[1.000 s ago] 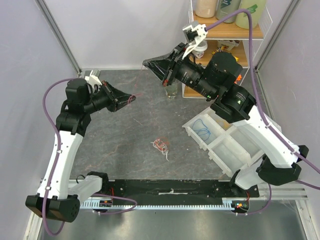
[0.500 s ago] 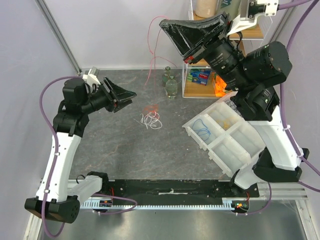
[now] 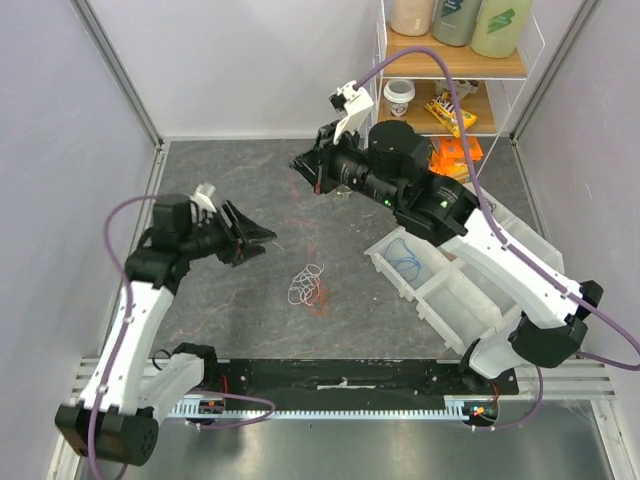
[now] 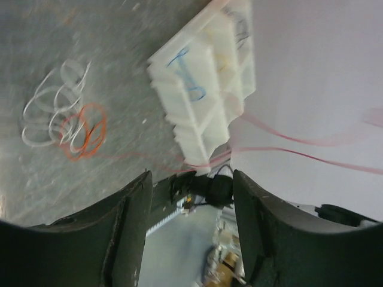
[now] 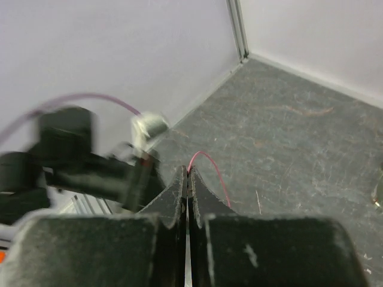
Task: Untangle the cables
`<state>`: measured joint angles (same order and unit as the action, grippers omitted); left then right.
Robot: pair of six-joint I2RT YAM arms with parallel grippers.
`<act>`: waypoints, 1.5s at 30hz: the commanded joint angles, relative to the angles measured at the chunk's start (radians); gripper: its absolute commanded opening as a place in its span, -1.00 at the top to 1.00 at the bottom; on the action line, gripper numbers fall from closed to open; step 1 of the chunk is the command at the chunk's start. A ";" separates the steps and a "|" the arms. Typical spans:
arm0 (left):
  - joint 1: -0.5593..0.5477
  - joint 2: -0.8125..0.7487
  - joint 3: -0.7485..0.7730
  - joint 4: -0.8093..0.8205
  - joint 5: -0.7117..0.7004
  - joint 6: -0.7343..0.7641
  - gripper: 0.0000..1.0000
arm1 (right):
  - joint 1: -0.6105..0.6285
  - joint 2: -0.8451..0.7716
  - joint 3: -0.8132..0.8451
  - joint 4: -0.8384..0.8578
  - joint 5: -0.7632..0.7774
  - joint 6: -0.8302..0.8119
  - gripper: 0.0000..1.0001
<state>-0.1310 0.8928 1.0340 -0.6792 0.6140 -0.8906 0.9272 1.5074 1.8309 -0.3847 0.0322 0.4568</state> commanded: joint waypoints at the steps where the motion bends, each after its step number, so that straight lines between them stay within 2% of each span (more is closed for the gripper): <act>1: -0.018 0.072 -0.188 0.030 0.075 -0.079 -0.25 | 0.002 -0.068 0.143 0.021 0.044 -0.023 1.00; 5: -0.056 0.096 -0.276 0.101 -0.029 -0.163 -0.33 | 0.002 -0.111 0.130 0.021 0.037 0.005 1.00; 7: -0.077 0.127 -0.311 0.171 -0.046 -0.209 -0.57 | 0.002 -0.139 0.108 0.029 0.044 0.011 1.00; 10: -0.130 0.220 -0.313 0.230 -0.083 -0.228 -0.60 | 0.002 -0.179 0.081 0.033 0.064 0.017 1.00; 13: -0.192 0.384 -0.279 0.269 -0.067 -0.223 -0.61 | 0.002 -0.210 0.058 0.037 0.077 0.023 1.00; 15: -0.234 0.477 -0.262 0.329 -0.024 -0.226 -0.59 | 0.002 -0.226 0.045 0.035 0.087 0.028 1.00; 18: -0.285 0.583 -0.244 0.387 -0.033 -0.235 -0.54 | 0.002 -0.245 0.034 0.033 0.098 0.032 1.00; 23: -0.340 0.678 -0.216 0.481 -0.060 -0.257 -0.45 | 0.002 -0.265 0.030 0.036 0.103 0.040 1.00; 27: -0.397 0.758 -0.222 0.616 0.016 -0.303 -0.36 | 0.002 -0.282 0.022 0.033 0.121 0.036 1.00; 34: -0.452 0.765 -0.252 0.753 0.050 -0.340 -0.46 | 0.001 -0.280 0.031 0.036 0.130 0.019 1.00; 37: -0.456 0.781 -0.242 0.742 0.043 -0.340 -0.45 | 0.002 -0.274 0.037 0.043 0.127 0.023 1.00; 40: -0.458 0.813 -0.230 0.747 0.039 -0.355 -0.41 | 0.002 -0.266 0.051 0.044 0.107 0.034 1.00; 45: -0.473 0.856 -0.215 0.757 0.029 -0.354 -0.20 | 0.002 -0.273 0.053 0.044 0.103 0.045 1.00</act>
<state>-0.5873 1.7161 0.7868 0.0380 0.6376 -1.2160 0.9272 1.2430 1.8523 -0.3744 0.1364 0.4877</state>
